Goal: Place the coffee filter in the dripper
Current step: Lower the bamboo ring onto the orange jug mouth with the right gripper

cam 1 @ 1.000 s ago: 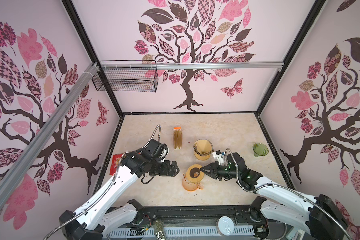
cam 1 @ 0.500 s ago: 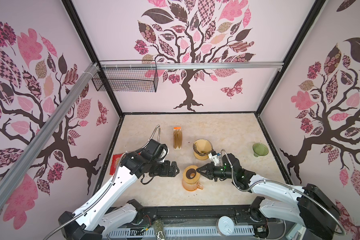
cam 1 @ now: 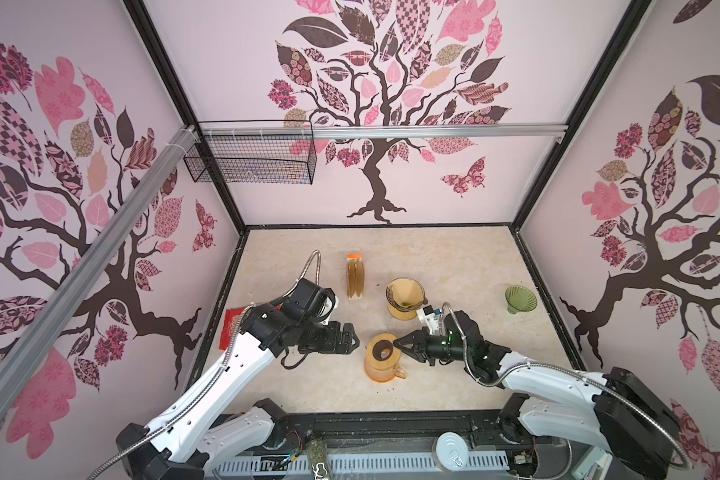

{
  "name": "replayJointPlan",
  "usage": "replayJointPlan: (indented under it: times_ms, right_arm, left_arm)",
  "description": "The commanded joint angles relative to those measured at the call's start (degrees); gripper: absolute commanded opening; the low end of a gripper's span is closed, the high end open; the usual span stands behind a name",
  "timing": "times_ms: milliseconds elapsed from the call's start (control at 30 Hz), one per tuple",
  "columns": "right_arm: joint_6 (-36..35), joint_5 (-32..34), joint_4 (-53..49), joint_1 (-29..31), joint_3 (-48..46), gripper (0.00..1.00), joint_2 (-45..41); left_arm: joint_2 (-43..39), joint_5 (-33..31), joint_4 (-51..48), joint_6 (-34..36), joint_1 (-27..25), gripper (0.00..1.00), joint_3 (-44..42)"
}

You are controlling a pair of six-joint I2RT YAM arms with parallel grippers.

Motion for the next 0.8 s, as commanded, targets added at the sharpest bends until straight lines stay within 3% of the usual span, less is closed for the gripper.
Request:
replayJointPlan:
  times_ms: [0, 500, 767]
  right_arm:
    - [1.2, 1.0, 1.8, 0.7, -0.4, 0.0, -0.5]
    - [1.4, 1.7, 2.2, 0.7, -2.4, 0.0, -0.3]
    - [1.4, 1.9, 2.3, 0.8, -2.8, 0.05, -0.1]
  left_arm:
    - [-0.6, 0.4, 1.0, 0.2, 0.3, 0.98, -0.7]
    - [-0.9, 0.7, 1.1, 0.1, 0.3, 0.98, -0.7]
    - [-1.0, 0.7, 1.2, 0.1, 0.3, 0.98, -0.7]
